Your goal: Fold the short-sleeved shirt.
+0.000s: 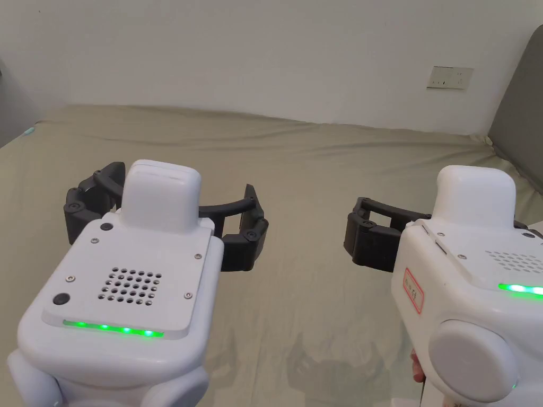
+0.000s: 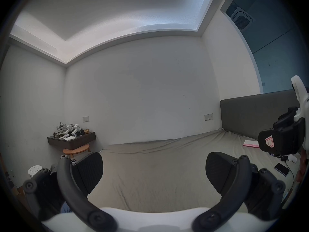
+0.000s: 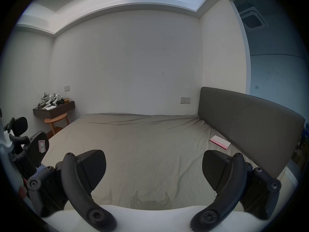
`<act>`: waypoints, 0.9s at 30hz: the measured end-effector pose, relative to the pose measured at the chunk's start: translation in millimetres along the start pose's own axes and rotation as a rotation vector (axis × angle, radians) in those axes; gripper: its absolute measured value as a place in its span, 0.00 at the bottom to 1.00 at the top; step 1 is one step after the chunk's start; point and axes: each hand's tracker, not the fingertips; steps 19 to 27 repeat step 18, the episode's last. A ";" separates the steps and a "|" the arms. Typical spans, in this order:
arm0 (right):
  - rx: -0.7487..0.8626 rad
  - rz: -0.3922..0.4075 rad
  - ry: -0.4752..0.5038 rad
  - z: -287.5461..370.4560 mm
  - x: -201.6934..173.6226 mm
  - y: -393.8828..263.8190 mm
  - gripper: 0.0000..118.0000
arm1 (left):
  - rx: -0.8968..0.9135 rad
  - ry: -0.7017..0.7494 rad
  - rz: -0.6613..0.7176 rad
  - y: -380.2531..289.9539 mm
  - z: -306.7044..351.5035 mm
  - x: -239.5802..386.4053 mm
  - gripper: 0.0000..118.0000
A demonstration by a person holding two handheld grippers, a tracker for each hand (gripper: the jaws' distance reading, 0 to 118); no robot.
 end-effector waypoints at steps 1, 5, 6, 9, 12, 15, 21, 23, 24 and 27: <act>0.003 0.004 -0.002 -0.1 0.0 -0.1 0.99 | 0.000 -0.001 0.000 0.5 -0.1 1.4 1.00; 0.005 0.020 0.002 -0.9 -0.7 -2.5 0.99 | -0.001 -0.003 -0.003 0.2 0.5 3.0 1.00; 0.011 0.024 0.010 -0.9 -0.2 -4.6 0.99 | -0.003 -0.004 -0.004 0.1 0.6 3.3 1.00; 0.005 0.022 0.023 -4.0 -0.2 -6.0 0.99 | -0.005 -0.003 -0.005 -0.1 0.3 4.3 1.00; 0.010 0.004 0.029 -3.9 0.9 -9.3 0.99 | -0.006 -0.001 -0.001 -0.4 0.6 3.5 1.00; 0.024 0.001 0.074 -3.5 4.1 -9.4 0.99 | -0.007 0.002 0.000 -0.3 -0.1 3.7 1.00; 0.066 0.052 0.033 -4.9 2.3 -11.2 0.99 | -0.007 0.005 0.000 -0.6 -0.5 4.2 1.00; 0.066 0.052 0.033 -4.9 2.3 -11.2 0.99 | -0.007 0.005 0.000 -0.6 -0.5 4.2 1.00; 0.066 0.052 0.033 -4.9 2.3 -11.2 0.99 | -0.007 0.005 0.000 -0.6 -0.5 4.2 1.00; 0.066 0.052 0.033 -4.9 2.3 -11.2 0.99 | -0.007 0.005 0.000 -0.6 -0.5 4.2 1.00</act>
